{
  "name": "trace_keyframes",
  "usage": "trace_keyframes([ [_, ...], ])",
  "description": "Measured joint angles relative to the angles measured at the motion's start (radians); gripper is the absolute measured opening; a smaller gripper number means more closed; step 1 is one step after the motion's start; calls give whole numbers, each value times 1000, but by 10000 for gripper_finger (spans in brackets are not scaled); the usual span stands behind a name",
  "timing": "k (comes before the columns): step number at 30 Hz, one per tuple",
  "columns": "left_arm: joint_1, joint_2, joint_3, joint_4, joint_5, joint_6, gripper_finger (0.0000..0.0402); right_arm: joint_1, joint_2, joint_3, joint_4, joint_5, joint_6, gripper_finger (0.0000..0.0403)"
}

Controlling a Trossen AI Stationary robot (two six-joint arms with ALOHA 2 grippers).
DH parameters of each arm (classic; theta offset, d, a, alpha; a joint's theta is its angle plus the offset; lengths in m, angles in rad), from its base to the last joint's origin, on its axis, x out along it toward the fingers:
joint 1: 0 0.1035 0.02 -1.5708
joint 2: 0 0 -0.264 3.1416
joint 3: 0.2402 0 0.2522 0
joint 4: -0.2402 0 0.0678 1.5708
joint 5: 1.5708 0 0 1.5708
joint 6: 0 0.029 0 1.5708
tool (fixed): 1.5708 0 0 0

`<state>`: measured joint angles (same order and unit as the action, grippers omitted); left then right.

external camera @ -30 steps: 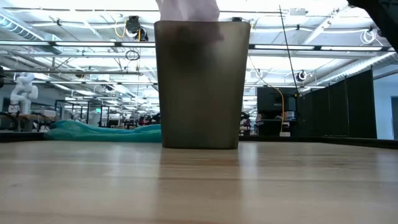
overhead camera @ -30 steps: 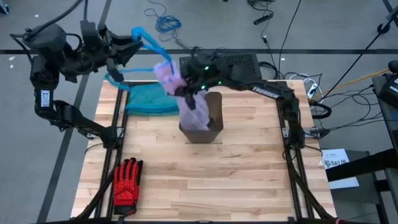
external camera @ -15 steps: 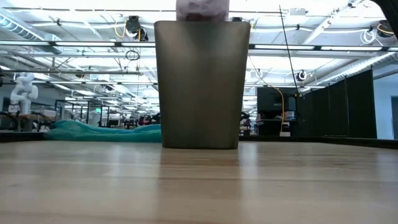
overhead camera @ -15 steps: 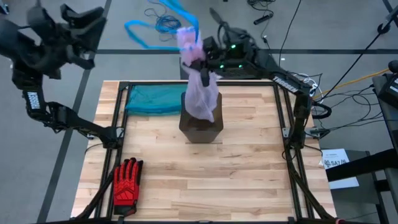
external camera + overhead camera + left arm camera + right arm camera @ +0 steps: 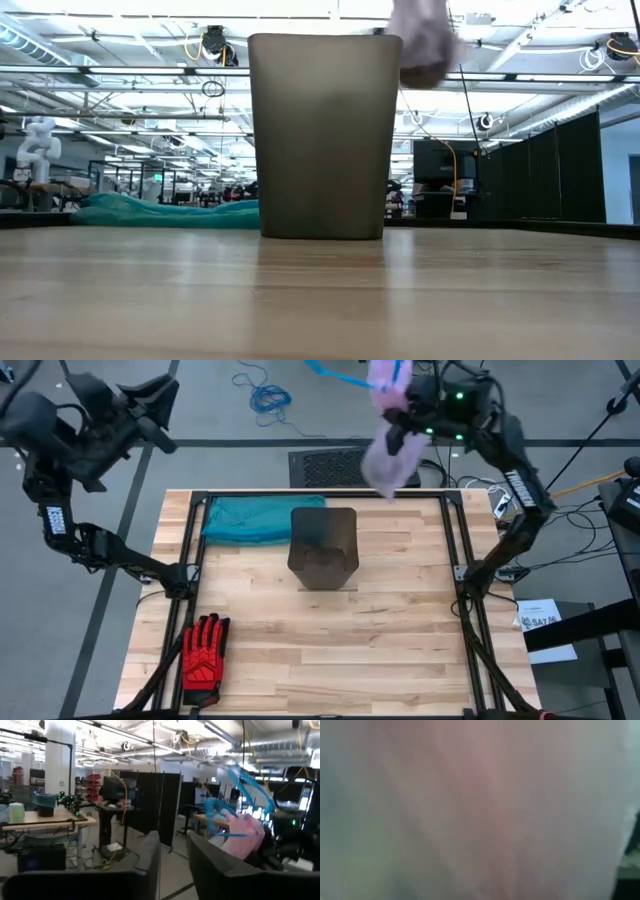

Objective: Place trash/remove bag and relplace
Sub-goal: Remove the pink trash bag from the trash bin

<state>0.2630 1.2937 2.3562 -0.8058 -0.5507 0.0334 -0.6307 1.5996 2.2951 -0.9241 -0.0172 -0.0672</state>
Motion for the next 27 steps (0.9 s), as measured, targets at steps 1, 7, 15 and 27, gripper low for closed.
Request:
trace_keyframes([
  [1, 0, 0, 0, -15, -4, 0, 79, -11, -11, 0, -40, 15, 1, 0],
  [7, 0, 9, 0, -60, -8, -5, 7, -31, -38, 0, -247, 70, 6, 0],
  [15, -1, 3, 0, -95, -9, -53, 2, -58, -83, -70, -294, 68, 15, 0],
  [27, -1, -2, 0, -133, -21, -105, 1, -77, -508, -900, 261, 116, 81, 0],
])
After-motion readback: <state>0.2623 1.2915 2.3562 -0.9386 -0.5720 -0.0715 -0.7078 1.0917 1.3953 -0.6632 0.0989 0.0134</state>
